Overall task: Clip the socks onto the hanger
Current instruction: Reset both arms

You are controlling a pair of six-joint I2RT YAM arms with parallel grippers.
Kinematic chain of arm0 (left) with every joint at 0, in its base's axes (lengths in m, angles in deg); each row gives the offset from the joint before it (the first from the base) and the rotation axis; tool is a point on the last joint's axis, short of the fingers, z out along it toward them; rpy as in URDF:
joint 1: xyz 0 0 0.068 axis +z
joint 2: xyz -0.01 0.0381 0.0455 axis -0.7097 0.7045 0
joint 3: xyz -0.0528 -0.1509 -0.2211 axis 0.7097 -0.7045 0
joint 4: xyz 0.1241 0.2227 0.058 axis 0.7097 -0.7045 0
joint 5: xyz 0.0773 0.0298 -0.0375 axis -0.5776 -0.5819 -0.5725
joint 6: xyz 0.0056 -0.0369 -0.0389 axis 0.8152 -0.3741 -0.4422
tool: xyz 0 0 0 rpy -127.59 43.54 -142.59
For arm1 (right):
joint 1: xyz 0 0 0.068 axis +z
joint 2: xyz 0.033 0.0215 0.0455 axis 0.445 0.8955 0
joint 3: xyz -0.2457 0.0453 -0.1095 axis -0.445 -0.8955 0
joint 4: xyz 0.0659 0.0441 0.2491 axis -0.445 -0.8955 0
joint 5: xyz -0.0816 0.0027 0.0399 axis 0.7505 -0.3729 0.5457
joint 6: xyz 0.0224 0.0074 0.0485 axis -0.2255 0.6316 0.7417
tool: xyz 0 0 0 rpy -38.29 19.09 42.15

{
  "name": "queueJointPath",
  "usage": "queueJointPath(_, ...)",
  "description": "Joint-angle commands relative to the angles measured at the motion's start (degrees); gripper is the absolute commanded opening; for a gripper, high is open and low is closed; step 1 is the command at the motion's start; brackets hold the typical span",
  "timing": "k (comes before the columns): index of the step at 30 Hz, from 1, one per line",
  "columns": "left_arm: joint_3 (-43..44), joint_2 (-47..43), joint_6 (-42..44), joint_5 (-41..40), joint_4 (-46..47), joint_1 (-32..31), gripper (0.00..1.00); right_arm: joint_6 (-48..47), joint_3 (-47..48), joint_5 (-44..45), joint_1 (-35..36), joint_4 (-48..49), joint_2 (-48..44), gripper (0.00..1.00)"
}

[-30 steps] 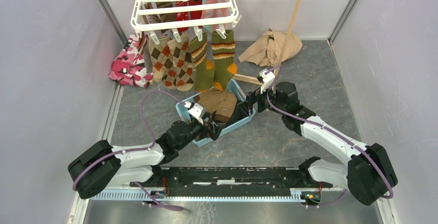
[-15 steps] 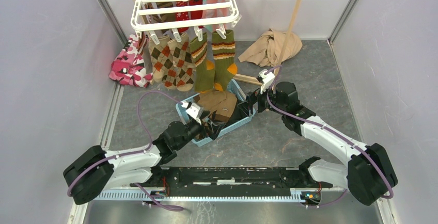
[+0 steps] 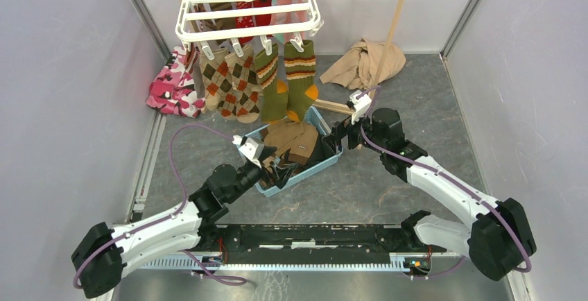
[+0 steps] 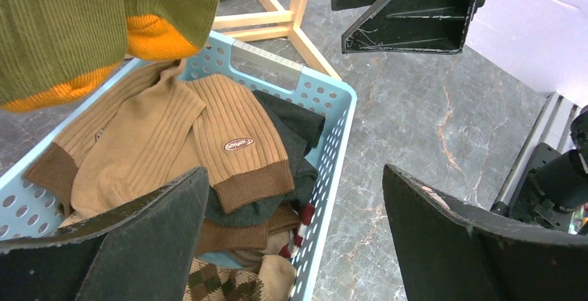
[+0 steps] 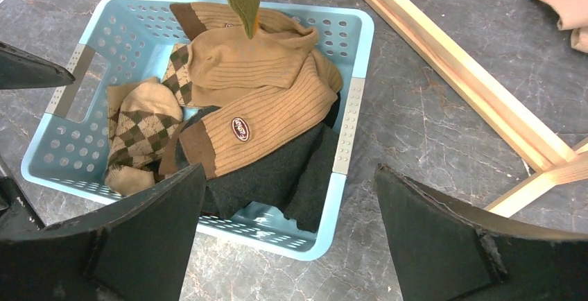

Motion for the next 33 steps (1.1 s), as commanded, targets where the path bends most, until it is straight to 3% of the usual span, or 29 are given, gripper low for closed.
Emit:
queueJointPath(1, 3.26, -2.39, 1.74, 0.56, -4.77, 0.14, 1.00, -1.03, 2.71, 1.75, -0.43, -0.09, -1.74, 0.98)
queueJointPath(15, 4.53, -7.62, 7.78, 3.49, -8.18, 0.14, 1.00, 0.60, 3.11, 5.19, -0.76, -0.40, -4.89, 0.98)
queueJointPath(29, 4.44, -8.71, 6.85, 0.17, -7.62, 0.23, 1.00, 0.75, 6.33, 7.47, -0.75, -0.31, -4.43, 0.98)
queueJointPath(33, 7.43, -9.66, 5.17, -0.62, -10.64, 0.23, 1.00, 4.09, 10.03, 12.68, -0.80, -3.96, -4.34, 0.98)
